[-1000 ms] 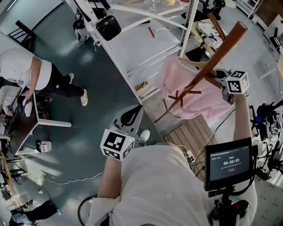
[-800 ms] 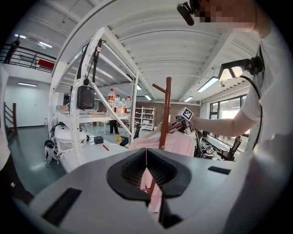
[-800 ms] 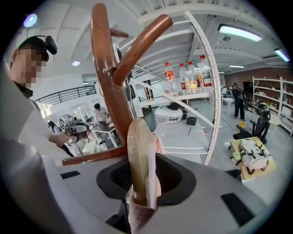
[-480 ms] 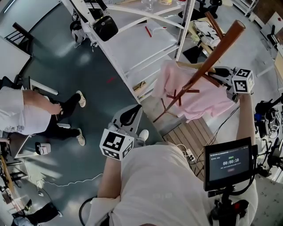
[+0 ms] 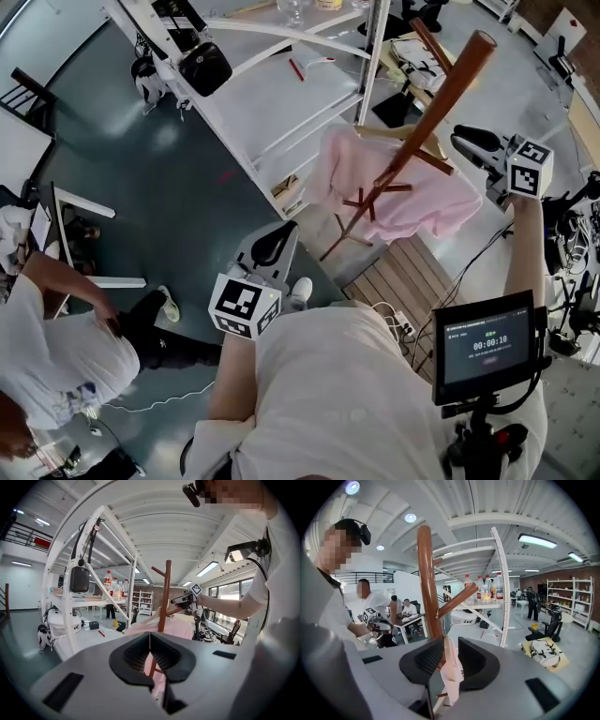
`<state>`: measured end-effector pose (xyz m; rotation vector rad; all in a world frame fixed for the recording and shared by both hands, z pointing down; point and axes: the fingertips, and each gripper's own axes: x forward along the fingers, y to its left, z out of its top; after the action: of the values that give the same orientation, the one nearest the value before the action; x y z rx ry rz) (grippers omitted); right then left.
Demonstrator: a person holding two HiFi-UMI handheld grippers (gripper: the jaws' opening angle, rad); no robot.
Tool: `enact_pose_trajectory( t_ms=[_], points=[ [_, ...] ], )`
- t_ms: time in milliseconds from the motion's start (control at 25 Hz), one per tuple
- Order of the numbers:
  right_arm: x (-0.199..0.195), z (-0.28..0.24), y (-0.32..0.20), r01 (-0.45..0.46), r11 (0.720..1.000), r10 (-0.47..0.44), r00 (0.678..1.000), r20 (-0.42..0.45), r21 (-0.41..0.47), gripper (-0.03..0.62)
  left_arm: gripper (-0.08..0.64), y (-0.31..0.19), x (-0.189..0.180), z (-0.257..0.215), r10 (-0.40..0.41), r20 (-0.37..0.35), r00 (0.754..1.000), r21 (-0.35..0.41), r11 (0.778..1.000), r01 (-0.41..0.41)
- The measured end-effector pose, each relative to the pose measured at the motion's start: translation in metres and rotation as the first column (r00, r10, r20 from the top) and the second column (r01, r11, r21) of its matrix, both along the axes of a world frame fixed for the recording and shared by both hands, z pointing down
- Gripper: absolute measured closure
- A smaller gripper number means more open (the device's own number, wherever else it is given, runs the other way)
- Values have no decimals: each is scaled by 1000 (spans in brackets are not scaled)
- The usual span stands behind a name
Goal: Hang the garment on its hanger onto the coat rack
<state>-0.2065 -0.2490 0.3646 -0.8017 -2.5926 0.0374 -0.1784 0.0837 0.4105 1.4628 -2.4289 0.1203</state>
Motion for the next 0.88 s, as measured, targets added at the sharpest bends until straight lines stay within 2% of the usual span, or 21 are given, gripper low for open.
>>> enact_pose_trajectory(
  t_ms=[320,560,640,760,880],
  points=[
    [45,-36,-5,-144,989,145,982,117,-14,503,552,-20,3,-4,112,9,994,8,994,-112],
    [92,-51,-4,-285,957,291,938,190,-61,504,552,-44,9,-10,219,16,976,13,976,-219],
    [120,-52,-4,-365,926,377,902,210,-95,503,552,-57,14,-13,279,23,960,19,960,-280],
    [158,-49,-7,-485,862,507,831,227,-147,504,552,-82,17,-16,377,25,926,26,925,-378],
    [188,-44,-9,-567,802,597,767,235,-187,505,552,-106,21,-16,440,23,897,31,897,-441]
  ],
)
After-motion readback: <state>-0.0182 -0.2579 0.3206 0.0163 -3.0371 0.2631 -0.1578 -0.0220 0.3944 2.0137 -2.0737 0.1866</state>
